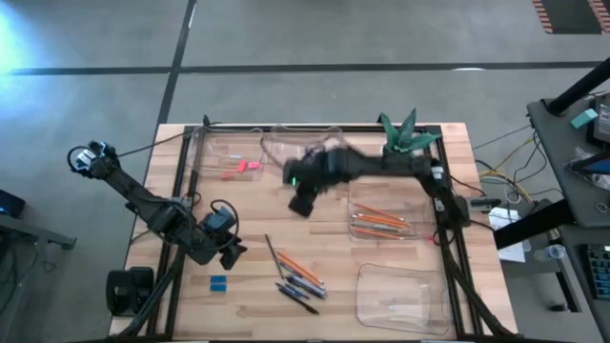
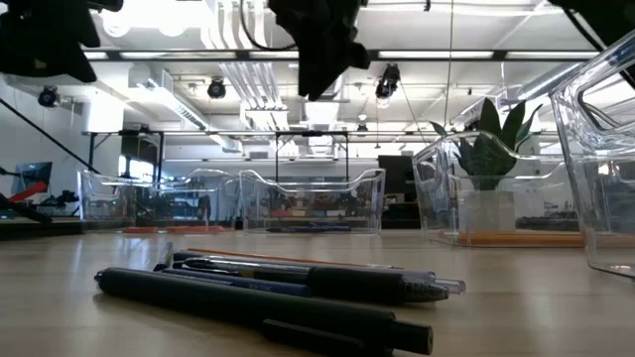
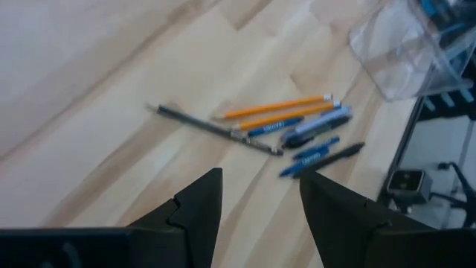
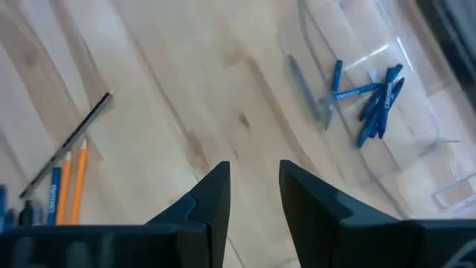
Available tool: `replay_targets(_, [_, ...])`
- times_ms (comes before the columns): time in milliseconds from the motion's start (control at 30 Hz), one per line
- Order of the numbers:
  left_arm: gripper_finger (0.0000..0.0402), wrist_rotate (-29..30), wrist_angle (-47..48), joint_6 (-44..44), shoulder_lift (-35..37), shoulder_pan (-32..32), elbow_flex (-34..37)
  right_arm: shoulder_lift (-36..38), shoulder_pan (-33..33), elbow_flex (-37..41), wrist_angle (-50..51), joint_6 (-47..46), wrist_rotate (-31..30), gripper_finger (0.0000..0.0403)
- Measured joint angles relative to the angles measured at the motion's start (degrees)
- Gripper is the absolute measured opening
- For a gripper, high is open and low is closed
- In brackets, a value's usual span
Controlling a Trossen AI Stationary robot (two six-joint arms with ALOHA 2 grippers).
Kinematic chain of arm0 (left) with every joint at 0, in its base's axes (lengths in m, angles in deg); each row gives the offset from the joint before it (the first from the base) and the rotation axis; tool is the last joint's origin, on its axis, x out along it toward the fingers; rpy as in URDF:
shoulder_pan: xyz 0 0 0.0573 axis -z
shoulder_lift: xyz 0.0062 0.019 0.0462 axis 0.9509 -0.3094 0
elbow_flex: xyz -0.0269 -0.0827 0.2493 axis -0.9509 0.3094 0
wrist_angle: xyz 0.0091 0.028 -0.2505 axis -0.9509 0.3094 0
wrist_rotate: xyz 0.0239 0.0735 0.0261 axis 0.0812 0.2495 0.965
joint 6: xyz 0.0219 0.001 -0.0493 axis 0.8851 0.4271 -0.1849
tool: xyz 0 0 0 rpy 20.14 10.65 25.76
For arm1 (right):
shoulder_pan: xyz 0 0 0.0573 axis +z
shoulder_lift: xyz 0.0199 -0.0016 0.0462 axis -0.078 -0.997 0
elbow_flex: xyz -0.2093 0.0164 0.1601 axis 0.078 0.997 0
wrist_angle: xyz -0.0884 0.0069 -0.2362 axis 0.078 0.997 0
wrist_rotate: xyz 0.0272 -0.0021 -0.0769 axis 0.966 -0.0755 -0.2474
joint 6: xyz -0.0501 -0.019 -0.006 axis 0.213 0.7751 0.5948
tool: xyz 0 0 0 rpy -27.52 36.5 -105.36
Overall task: Sort crayons/erasers/pens/pencils in bins
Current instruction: Put the orange pencil into the middle transparent bin
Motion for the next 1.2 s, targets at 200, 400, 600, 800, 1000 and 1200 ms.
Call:
replay_targets(200, [0.0168, -5.1, -0.1, 0.1, 0.0, 0.1, 0.0, -0.2, 9.1, 5.7, -5.4, -10.9, -4.8, 0.0101])
replay_targets(400, [0.0168, -7.7, -0.2, 0.4, 0.0, 0.2, 0.0, -0.2, 13.6, 14.3, -14.1, -20.5, -4.1, 0.0100])
replay_targets(600, [0.0168, -8.0, -0.3, 1.5, 0.0, 0.3, 0.0, -0.2, 16.3, 22.3, -26.1, -26.8, 2.4, 0.0098])
replay_targets(800, [0.0168, -8.1, -3.5, 1.4, 0.0, 0.3, 0.0, -0.2, 16.9, 26.7, -33.5, -32.2, 2.8, 0.0098])
replay_targets(1000, [0.0168, -8.8, -4.8, 1.8, 0.0, 0.3, 0.0, -1.3, 17.7, 27.3, -37.0, -33.4, 2.7, 0.0101])
replay_targets(1200, [0.0168, -9.0, -4.8, 1.8, 0.0, 0.3, 0.0, -5.2, 18.4, 24.5, -36.5, -33.5, 2.8, 0.0107])
